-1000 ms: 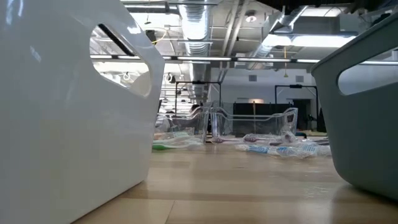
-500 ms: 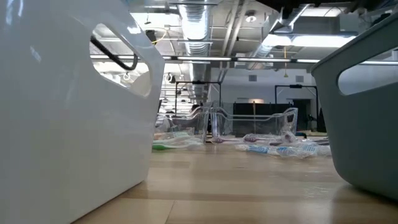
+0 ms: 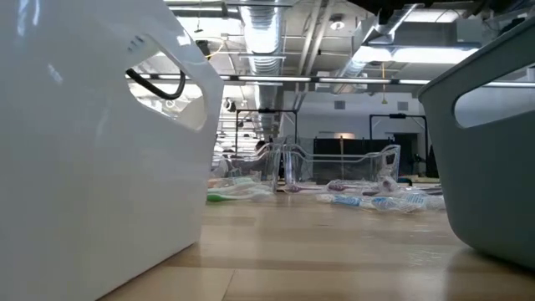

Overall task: Pick & Place Toothbrushes
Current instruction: Put the blue toothbrush into the white bin, then put the orange toothbrush into the green bin

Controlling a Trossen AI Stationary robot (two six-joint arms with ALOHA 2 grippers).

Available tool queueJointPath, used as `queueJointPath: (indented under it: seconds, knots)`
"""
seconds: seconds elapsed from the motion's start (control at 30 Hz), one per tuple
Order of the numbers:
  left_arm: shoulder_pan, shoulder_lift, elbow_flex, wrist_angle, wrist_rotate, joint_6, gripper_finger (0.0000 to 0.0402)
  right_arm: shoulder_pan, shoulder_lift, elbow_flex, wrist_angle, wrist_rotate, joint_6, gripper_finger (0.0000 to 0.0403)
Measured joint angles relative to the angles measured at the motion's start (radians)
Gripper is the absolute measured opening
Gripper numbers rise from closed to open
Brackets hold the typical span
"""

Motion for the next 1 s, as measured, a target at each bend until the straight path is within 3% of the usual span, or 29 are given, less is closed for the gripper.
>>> queueJointPath:
  seconds: [0.13, 0.47, 1.0]
  knots:
    - [0.000, 0.000, 0.000, 0.000, -0.010, 0.000, 0.0019, 0.000, 0.000, 0.000, 0.000, 0.000, 0.000, 0.0118]
    - [0.000, 0.000, 0.000, 0.002, -0.032, -0.009, 0.0096, 0.000, 0.000, 0.000, 0.000, 0.001, 0.000, 0.0118]
    - [0.008, -0.038, 0.000, 0.011, -0.037, -0.012, 0.0103, 0.000, 0.000, 0.000, -0.004, 0.001, 0.000, 0.0118]
